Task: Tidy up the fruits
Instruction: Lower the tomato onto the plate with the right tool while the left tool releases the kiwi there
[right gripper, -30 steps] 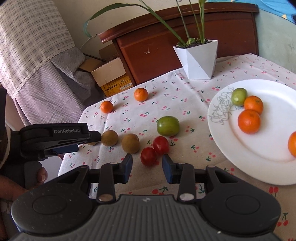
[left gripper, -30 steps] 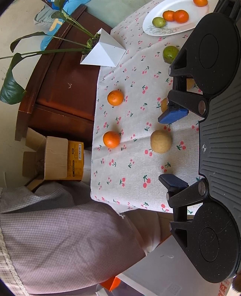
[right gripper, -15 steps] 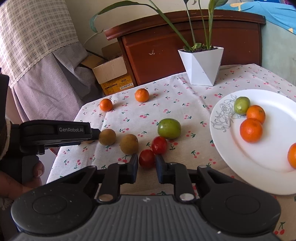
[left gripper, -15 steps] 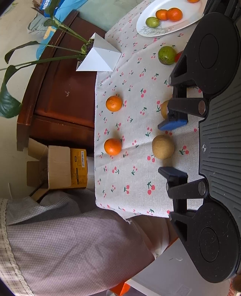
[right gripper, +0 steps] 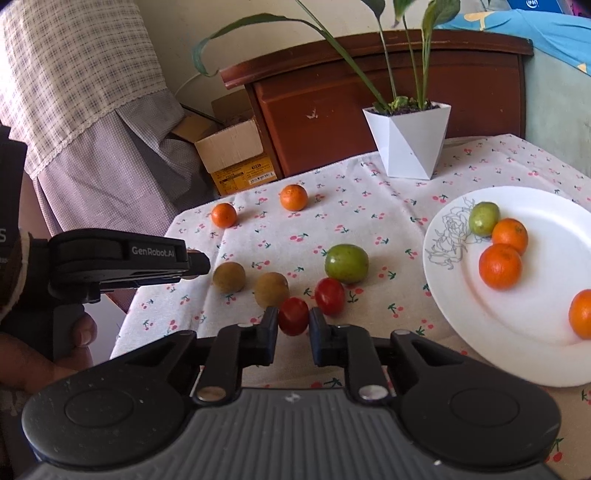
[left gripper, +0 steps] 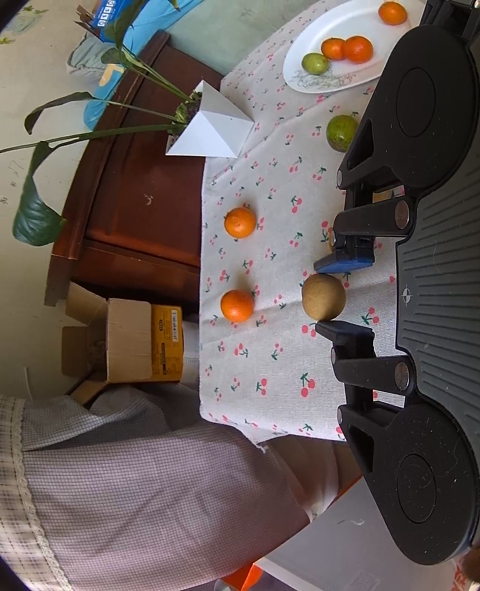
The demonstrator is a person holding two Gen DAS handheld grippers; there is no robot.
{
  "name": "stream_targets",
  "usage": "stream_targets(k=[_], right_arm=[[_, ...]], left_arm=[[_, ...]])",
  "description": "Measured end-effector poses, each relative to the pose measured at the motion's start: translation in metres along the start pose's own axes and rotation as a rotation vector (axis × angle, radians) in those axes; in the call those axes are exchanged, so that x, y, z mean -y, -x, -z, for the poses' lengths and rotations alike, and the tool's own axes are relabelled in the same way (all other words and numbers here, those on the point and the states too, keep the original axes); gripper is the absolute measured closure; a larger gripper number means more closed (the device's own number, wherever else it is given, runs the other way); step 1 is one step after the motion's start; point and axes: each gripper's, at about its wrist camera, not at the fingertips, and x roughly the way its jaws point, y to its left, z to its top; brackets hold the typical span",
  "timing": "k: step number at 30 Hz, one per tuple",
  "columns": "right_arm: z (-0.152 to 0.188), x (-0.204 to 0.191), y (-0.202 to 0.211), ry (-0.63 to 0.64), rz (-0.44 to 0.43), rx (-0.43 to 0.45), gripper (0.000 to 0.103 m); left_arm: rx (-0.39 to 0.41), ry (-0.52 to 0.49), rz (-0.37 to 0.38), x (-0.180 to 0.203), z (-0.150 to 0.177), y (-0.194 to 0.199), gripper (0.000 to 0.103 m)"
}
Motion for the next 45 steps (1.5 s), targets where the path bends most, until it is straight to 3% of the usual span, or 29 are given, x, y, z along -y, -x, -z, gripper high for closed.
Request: stream_targets(k=[10,22,28,33,45], right_arm=[[-0.008,0.009,0.015,-0.029,0.019,0.039,0.085],[-0.041,0.064,0.058,-0.126,0.166,0.096,0.085],[-0.056,0.1,0.073,-0.167,0.168,0.084,0.085],[-0.053,0.13,0.075,-0.279,0.178,0.07,0.085],[-0.039,0.165,0.066,-0.406,0.223,0.006,0.085]], left_arm=[[0.028,-0.008,0.053,0.018,-0.006,0.014,0.078],[0.023,-0.067,0.257,0.076,-0.006,0.028,0.078],[0.004,-0.121,0.357,0.11,0.0,0.028,0.078],[-0.022,-0.168,0.414,0.135,0.013,0.023,0.078],[-0.093,-0.222,0.45,0.169,0.039,0.006,0.078]])
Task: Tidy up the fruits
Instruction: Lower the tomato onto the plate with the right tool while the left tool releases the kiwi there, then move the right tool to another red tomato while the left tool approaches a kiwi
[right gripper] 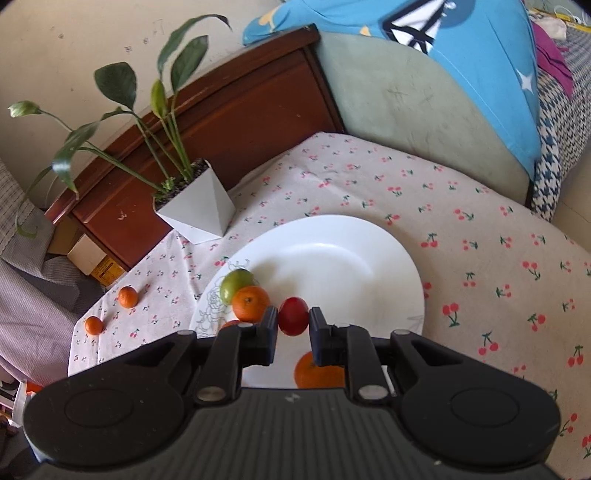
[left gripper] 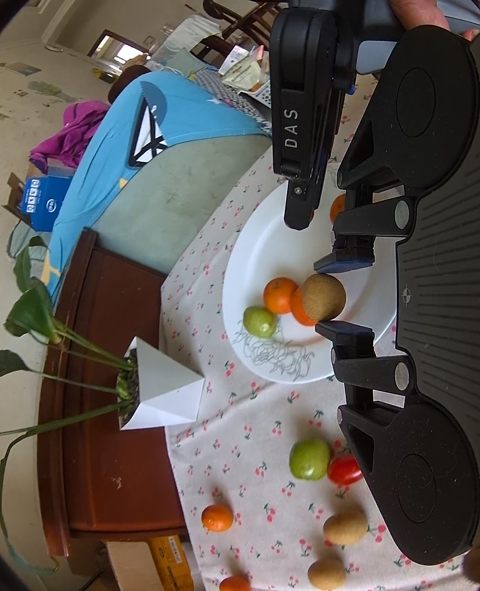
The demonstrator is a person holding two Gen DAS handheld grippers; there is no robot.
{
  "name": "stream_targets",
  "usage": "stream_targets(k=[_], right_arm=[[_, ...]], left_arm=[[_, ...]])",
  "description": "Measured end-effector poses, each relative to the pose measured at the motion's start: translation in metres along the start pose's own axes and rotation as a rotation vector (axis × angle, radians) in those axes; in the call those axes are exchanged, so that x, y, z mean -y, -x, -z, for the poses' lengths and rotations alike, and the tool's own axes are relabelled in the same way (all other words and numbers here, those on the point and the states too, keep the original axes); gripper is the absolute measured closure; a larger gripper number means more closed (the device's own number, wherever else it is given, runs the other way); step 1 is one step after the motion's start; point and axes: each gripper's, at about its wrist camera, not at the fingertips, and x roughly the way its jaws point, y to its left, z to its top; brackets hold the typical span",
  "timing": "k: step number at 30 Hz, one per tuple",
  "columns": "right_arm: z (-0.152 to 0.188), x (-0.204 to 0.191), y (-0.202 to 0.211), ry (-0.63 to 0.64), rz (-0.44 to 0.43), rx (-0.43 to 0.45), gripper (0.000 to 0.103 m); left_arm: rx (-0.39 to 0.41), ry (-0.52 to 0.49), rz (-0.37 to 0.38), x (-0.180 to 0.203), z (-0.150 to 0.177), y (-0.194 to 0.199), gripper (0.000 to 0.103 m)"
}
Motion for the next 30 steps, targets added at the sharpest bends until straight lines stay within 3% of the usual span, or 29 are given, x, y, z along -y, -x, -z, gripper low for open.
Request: stream_targets(k=[9,14,17,30], right_arm=[[-0.003,0.009,-0.002,-0.049,0.026,0.001,0.082],[-0.005,0.011,-0.001,-0.062,0.032,0.011,0.082],[-0.006,0.009,0.0,-0.059,0.03,0.021,0.082],[-0.003,-0.019,-0.007,0.013,-0.056,0.0,0.08]], left_arm=[[-0.013,-0.007,0.03,0.01,0.005,-0.011,0.077],[0.01,-0.03,0.029,0.014,0.003,-0.007,0.066],[0.02,-0.025,0.013,0.012,0.001,-0.003,0.056],[0.056,0.068,-0.132,-0.029,-0.007,0.027,0.05]])
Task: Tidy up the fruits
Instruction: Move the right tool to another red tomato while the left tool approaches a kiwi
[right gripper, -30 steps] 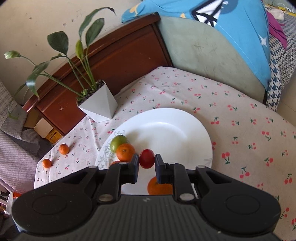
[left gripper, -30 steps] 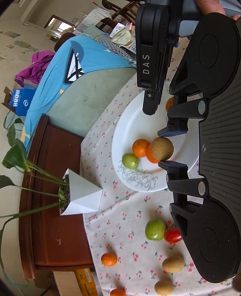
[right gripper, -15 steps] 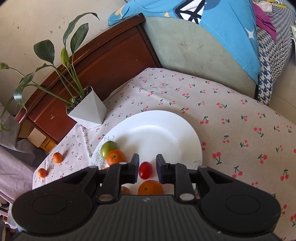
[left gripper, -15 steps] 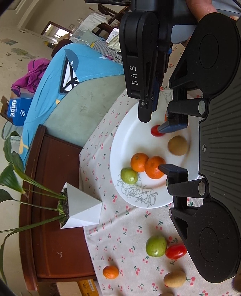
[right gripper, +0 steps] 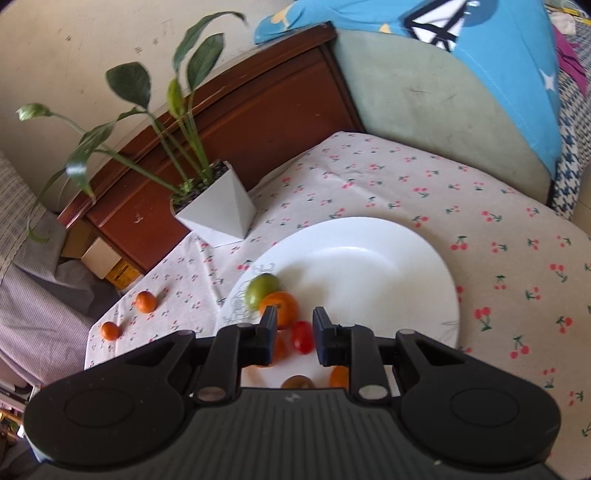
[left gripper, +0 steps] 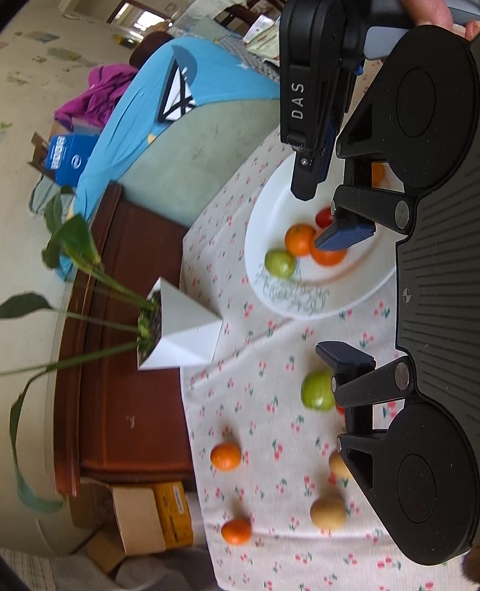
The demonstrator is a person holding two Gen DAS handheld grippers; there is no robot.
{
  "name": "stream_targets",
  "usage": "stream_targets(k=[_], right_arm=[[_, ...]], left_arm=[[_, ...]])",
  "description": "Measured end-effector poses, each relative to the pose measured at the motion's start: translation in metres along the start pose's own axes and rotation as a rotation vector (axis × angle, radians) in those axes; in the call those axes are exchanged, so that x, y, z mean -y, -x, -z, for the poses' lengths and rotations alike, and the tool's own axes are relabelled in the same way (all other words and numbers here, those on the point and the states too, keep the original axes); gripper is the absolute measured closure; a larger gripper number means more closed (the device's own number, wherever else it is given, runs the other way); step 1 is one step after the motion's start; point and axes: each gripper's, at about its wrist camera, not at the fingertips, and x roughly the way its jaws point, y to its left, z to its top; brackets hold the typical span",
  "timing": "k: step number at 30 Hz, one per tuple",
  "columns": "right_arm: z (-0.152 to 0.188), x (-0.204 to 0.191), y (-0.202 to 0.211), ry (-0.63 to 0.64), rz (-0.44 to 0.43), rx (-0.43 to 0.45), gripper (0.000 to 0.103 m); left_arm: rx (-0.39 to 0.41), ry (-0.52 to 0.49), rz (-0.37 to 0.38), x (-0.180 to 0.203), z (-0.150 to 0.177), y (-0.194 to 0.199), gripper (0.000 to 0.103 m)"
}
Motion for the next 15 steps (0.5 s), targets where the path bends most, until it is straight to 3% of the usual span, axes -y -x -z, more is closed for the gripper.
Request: stream_targets(k=[15], right_arm=[[0.014,-0.047,-0.02,0.148,-0.087,-0.039,0.08]], left_arm=[[0.025,0.109,-0.192,-0.068,-0.011,0.023,0.049]])
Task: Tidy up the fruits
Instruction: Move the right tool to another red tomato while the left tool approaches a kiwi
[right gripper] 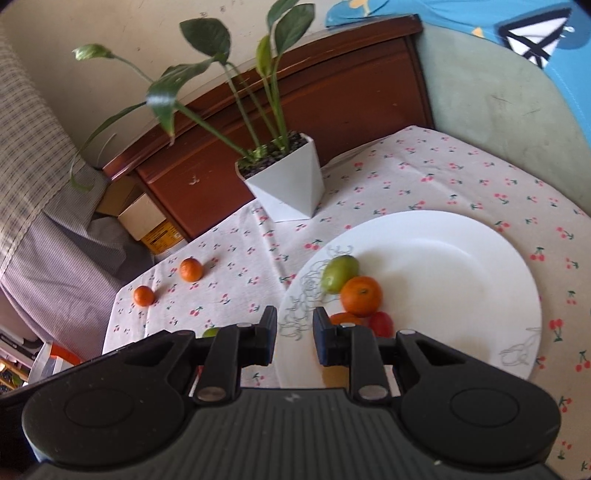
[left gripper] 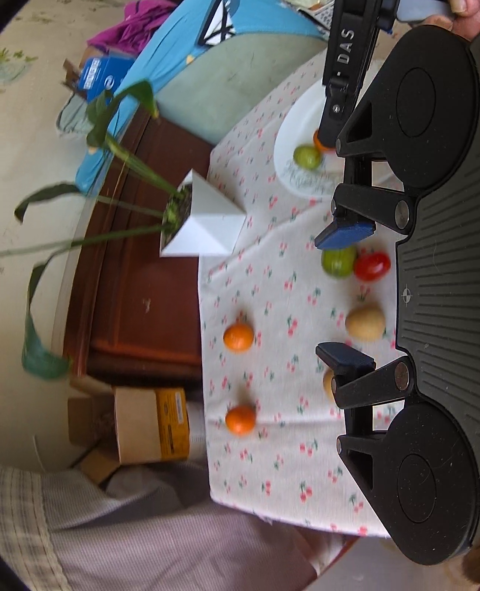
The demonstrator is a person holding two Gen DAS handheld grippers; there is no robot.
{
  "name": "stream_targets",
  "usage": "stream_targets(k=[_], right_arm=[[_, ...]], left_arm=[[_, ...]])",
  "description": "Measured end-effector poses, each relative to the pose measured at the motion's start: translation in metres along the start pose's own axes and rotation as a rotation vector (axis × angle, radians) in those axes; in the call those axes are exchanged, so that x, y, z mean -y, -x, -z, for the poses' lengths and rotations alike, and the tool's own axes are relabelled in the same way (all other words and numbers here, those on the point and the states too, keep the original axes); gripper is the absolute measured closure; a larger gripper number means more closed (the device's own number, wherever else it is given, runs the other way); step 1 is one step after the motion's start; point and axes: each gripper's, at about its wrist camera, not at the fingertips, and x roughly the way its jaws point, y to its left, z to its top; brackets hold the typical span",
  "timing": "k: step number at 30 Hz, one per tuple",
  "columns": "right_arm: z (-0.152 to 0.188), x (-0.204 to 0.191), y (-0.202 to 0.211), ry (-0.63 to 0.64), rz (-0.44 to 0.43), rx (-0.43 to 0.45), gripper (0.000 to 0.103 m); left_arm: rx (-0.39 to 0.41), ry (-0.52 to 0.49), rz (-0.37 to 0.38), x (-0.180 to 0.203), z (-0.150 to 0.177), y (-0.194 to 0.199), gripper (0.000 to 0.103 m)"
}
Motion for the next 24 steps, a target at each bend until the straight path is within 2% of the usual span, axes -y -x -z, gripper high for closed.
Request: stream_targets(k=[9,17,24], right_arm=[[0.014,-0.03,-0.016,0.106,-0.052,-0.054,0.08],[0.03,-0.052,-0.031,0.17,-0.105,-0.126,0.08],[0.036,-0.063,-0.039,0.208,-0.103,-0.137,0.08]], left_arm=[[-0.004,0.131,-0.095,-0.041,-0.005,0.001,0.049],[-0.038,0.172,-0.12,-0.056,0.002,-0.009,0.05],[-0.042,0.182,-0.103,-0.061,0.006,-0.017,0.05]])
